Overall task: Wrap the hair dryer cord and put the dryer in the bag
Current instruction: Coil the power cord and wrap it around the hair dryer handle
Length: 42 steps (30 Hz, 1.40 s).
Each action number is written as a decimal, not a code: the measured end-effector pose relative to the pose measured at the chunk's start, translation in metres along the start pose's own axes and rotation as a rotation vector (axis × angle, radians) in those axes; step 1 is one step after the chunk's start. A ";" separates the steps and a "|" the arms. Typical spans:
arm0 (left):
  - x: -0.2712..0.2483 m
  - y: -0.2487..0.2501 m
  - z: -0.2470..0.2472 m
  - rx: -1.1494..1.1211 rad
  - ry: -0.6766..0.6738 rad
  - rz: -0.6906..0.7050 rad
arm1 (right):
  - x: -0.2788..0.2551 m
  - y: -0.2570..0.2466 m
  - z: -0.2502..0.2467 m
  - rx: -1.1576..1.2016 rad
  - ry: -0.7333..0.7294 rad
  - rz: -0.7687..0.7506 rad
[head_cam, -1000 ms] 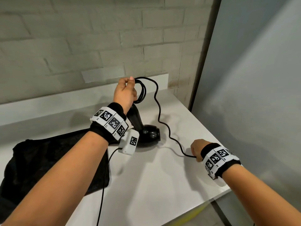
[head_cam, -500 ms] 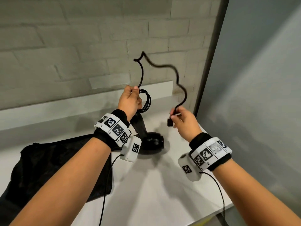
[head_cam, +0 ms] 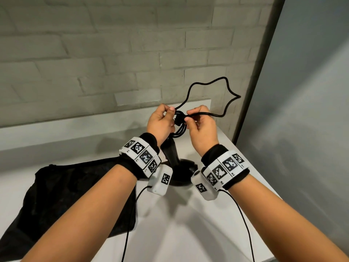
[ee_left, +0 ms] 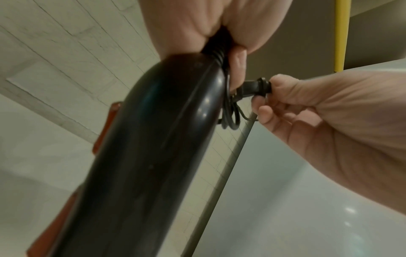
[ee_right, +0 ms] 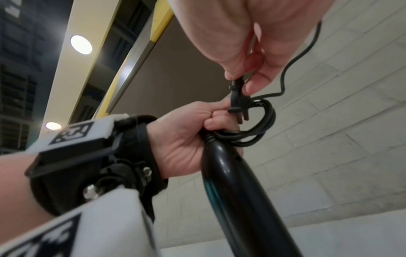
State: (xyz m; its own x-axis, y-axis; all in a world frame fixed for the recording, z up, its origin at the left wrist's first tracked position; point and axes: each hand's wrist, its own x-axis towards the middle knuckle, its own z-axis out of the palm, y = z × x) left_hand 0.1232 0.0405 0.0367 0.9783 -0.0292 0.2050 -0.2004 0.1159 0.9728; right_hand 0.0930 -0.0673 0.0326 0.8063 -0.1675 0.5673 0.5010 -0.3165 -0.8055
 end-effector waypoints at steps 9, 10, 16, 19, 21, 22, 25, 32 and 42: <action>0.003 -0.003 -0.001 0.013 0.002 0.028 | 0.001 0.020 0.002 -0.255 -0.178 -0.231; 0.003 -0.003 -0.002 0.005 -0.012 0.025 | 0.001 0.019 0.003 -0.278 -0.170 -0.209; 0.003 -0.002 -0.005 -0.033 -0.066 -0.017 | 0.012 0.026 0.008 -0.375 -0.066 0.077; 0.003 -0.001 -0.006 -0.035 -0.094 -0.035 | 0.017 0.033 0.011 -0.334 -0.172 0.154; 0.002 -0.001 -0.006 -0.043 -0.120 -0.037 | 0.019 0.034 0.014 -0.240 -0.268 0.156; 0.002 -0.001 -0.007 -0.048 -0.133 -0.035 | 0.019 0.033 0.016 -0.171 -0.302 0.143; 0.003 -0.002 -0.007 -0.058 -0.137 -0.030 | 0.017 0.029 0.016 0.014 -0.331 0.150; 0.006 0.000 -0.003 -0.050 -0.109 -0.040 | 0.011 0.041 -0.019 -0.287 -0.607 0.146; 0.003 0.006 -0.002 -0.040 -0.107 -0.030 | -0.002 0.138 -0.069 -1.259 -0.976 0.498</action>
State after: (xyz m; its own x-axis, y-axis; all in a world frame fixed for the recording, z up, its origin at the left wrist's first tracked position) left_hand 0.1254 0.0432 0.0427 0.9723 -0.1384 0.1884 -0.1669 0.1533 0.9740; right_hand 0.1387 -0.1753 -0.0674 0.9215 -0.0228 -0.3876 -0.0060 -0.9990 0.0445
